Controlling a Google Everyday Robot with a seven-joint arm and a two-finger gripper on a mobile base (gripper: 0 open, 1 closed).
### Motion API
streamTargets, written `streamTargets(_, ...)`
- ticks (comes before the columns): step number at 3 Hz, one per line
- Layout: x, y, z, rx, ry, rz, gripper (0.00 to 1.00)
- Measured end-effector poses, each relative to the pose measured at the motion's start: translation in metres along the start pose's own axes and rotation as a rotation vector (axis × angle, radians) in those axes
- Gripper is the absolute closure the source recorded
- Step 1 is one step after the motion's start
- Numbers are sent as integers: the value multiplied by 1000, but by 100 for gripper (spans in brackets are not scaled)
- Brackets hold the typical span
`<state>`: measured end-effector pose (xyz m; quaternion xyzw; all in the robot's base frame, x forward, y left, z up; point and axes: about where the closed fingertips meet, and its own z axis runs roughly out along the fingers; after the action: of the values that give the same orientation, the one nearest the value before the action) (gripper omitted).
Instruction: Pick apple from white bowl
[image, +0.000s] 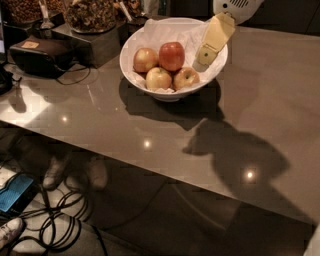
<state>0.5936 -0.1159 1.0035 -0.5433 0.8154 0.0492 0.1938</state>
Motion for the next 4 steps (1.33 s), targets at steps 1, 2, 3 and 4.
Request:
streamTargets(1,-5,-5,3,11,-37,21,0)
streamTargets(2,-22,-19,4,45,-87,82,0)
streamTargets(3,-35,-33,8,60,-106,156,0)
streamTargets(4,-39,-46,16,66,-100,218,16)
